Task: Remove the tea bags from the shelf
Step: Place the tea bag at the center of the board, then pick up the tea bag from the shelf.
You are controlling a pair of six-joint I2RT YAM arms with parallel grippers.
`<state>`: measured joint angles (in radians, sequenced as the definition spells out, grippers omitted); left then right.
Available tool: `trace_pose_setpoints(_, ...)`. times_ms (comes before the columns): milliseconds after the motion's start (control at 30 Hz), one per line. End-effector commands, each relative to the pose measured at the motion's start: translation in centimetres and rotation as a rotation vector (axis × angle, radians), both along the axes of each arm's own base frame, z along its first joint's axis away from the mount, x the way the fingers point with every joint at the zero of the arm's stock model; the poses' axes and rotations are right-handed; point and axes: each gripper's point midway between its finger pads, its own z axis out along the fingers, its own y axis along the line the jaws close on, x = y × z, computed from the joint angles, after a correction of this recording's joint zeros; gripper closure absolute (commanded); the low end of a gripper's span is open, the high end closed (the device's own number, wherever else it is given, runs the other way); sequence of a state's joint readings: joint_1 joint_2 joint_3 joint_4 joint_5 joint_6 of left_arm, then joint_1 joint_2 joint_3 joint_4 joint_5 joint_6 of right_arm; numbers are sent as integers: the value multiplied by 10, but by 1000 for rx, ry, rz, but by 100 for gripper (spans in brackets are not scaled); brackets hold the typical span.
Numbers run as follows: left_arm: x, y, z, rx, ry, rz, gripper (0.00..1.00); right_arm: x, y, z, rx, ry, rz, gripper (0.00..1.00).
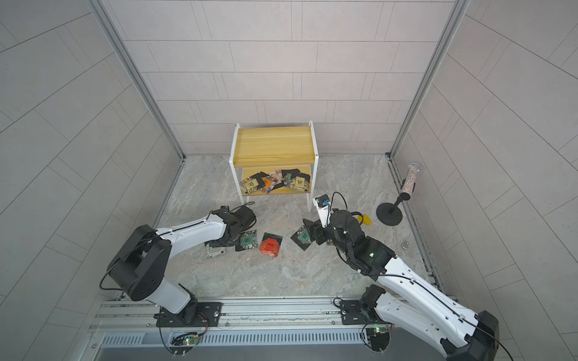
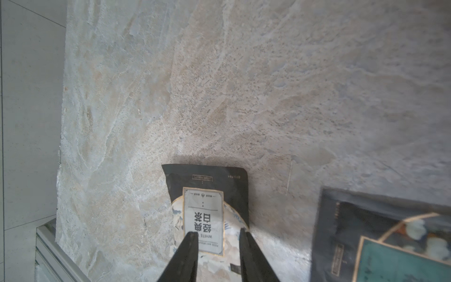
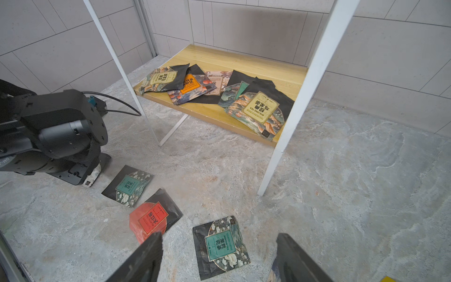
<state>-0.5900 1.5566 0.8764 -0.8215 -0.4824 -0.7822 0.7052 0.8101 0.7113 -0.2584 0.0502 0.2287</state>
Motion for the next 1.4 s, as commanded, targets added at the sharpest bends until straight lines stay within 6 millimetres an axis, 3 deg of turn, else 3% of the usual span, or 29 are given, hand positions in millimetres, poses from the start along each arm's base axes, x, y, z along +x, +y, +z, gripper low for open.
trace_pose_setpoints(0,3,-1,26,-32,-44,-7,58,3,-1,0,-9,-1,-6,23)
trace_pose_setpoints(433,13,-24,103,-243,-238,-135,41,9,11,5,-20,-13,44,21)
trace_pose_setpoints(800,16,-63,153,-499,-404,-318,19,12,24,6,-91,-69,145,14)
trace_pose_setpoints(1033,10,-89,171,-609,-401,-465,15,18,33,13,-148,-200,211,14)
trace_pose_setpoints(1367,10,-104,176,-637,-376,-563,14,45,40,-5,-390,-274,270,14)
